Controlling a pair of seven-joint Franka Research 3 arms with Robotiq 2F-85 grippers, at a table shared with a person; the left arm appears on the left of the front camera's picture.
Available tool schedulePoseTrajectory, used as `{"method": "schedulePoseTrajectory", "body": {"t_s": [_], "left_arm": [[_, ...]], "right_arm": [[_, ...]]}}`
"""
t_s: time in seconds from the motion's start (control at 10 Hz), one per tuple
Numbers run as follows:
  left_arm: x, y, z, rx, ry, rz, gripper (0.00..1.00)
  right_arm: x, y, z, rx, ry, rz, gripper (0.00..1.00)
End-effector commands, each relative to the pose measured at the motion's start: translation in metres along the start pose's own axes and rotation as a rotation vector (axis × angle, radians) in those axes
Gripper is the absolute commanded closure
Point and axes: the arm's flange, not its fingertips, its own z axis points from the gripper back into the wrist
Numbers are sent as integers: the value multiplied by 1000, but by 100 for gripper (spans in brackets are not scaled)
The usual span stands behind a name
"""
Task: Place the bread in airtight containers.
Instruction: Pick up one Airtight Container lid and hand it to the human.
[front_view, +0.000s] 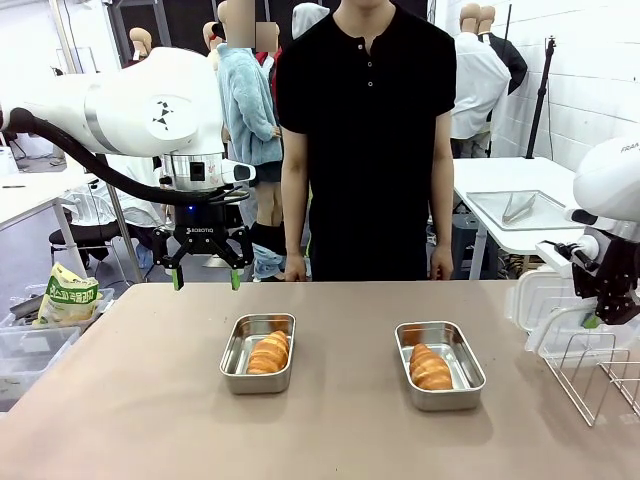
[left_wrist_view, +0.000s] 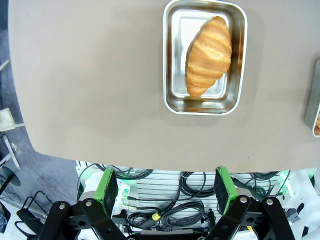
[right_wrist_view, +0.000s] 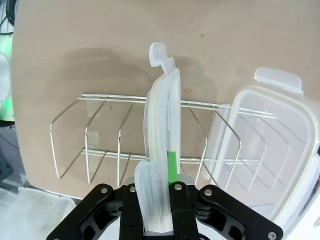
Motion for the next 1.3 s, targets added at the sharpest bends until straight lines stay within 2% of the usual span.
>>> {"method": "schedulePoseTrajectory", "body": {"t_s": [0.0,0.3,0.4,0.5,0.8,1.2], "left_arm": [[-1,2,2,2,4,2,0],[-1,2,2,2,4,2,0],[-1,2,2,2,4,2,0],[-1,2,2,2,4,2,0],[-1,2,2,2,4,2,0],[-1,2,2,2,4,2,0]], "right_arm": [[-1,13,-12,55,-15,8,100],[1,14,-4,78,-29,1,100],[3,15,11,140,-21,-52,100],[6,16,30,149,-30,-66,100],[7,26,88,140,18,-116,100],[9,25,130,86,47,-128,100]]}}
